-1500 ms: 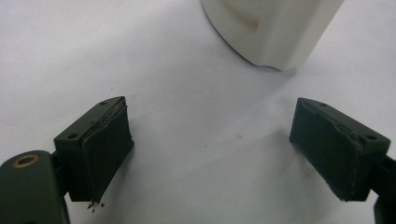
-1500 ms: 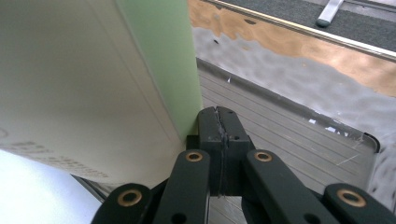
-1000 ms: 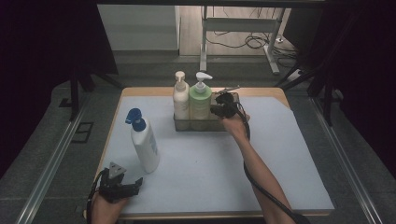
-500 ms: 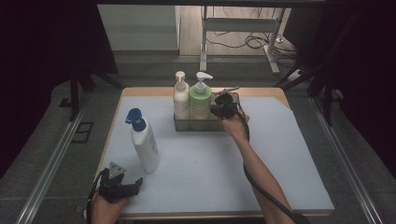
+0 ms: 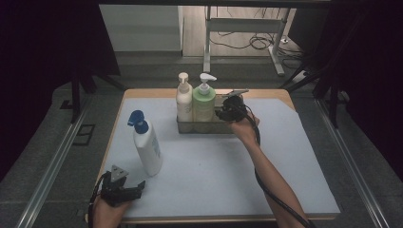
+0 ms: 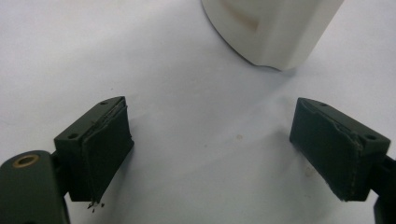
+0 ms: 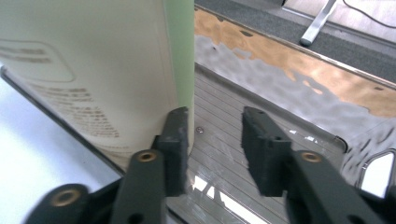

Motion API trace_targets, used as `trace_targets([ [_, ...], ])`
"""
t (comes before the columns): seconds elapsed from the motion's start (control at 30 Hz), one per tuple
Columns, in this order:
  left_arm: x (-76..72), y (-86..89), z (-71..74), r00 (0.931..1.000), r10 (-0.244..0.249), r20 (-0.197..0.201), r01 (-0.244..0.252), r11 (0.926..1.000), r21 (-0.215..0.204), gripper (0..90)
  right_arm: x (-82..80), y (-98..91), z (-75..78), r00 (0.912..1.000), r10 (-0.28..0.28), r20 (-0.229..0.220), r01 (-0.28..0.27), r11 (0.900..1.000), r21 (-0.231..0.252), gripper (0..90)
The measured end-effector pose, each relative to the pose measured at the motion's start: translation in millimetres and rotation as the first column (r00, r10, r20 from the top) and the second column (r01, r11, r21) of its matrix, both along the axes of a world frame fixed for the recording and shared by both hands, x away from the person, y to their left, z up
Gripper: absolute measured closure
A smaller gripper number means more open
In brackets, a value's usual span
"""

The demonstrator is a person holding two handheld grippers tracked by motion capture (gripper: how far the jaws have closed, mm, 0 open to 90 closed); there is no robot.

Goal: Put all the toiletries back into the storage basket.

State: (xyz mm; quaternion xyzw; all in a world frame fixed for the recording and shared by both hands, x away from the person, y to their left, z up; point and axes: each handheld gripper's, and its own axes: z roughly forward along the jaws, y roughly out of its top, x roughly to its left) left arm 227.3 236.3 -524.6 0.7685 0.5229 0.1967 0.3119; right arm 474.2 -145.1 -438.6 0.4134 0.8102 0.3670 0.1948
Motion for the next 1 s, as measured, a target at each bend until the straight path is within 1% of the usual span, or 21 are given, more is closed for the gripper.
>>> trace_targets([
  [0.17,-0.1,0.0,0.0,1.0,0.0,0.0,0.0,1.0,0.001,12.3,-7.4,-1.9,6.2,0.9991,0.041,0.014,-0.041,0.9992,-0.003,44.9],
  [0.3,-0.1,0.0,0.0,1.0,0.0,0.0,0.0,1.0,0.0,12.3,-13.5,-4.0,10.4,0.9976,0.067,0.02,-0.067,0.9976,0.019,36.5],
  [0.37,0.0,0.0,0.0,1.0,0.0,0.0,0.0,1.0,0.0,12.3,-16.7,-5.4,12.0,0.9966,0.082,0.01,-0.083,0.9959,0.036,33.0],
  [0.47,-0.1,-0.1,-0.1,1.0,0.0,0.001,0.0,1.0,-0.001,12.3,-21.8,-6.3,13.0,0.9955,0.095,0.002,-0.095,0.9952,0.023,29.8],
  [0.57,-0.1,-0.1,-0.1,1.0,0.0,0.001,0.0,1.0,-0.001,12.3,-27.2,-7.6,14.1,0.9937,0.112,-0.001,-0.112,0.9933,0.027,22.6],
  [0.63,0.0,-0.1,-0.1,1.0,0.0,0.001,0.0,1.0,-0.001,12.3,-30.9,-7.4,14.8,0.9923,0.124,0.004,-0.124,0.9922,0.014,14.9],
  [0.67,0.0,-0.1,-0.1,1.0,0.0,0.001,0.0,1.0,-0.001,12.3,-32.6,-7.2,15.3,0.9916,0.129,0.003,-0.129,0.9916,0.0,12.5],
  [0.73,0.0,-0.1,-0.1,1.0,0.0,0.001,0.0,1.0,-0.002,12.3,-35.8,-8.2,17.2,0.9892,0.146,0.007,-0.146,0.9892,-0.01,11.3],
  [0.8,0.0,-0.1,0.0,1.0,0.0,0.0,0.0,1.0,-0.002,12.3,-38.6,-8.7,19.4,0.9871,0.16,0.003,-0.16,0.987,-0.018,5.0],
  [0.87,0.0,-0.1,-0.1,1.0,0.0,0.001,0.0,1.0,-0.002,12.3,-42.4,-8.7,21.2,0.9848,0.173,0.017,-0.172,0.9844,-0.037,0.2],
  [0.9,0.0,-0.1,-0.1,1.0,0.001,0.001,-0.001,1.0,-0.002,12.3,-44.4,-8.9,22.1,0.9834,0.18,0.022,-0.179,0.9828,-0.044,0.0],
  [0.97,0.0,-0.1,-0.1,1.0,0.001,0.001,-0.001,1.0,-0.002,12.3,-49.3,-10.2,24.4,0.9807,0.192,0.036,-0.191,0.9809,-0.038,0.0],
  [1.0,-0.1,-0.1,-0.1,1.0,0.001,0.001,-0.001,1.0,-0.002,12.3,-52.0,-10.3,25.7,0.9813,0.189,0.033,-0.188,0.9816,-0.029,0.0],
])
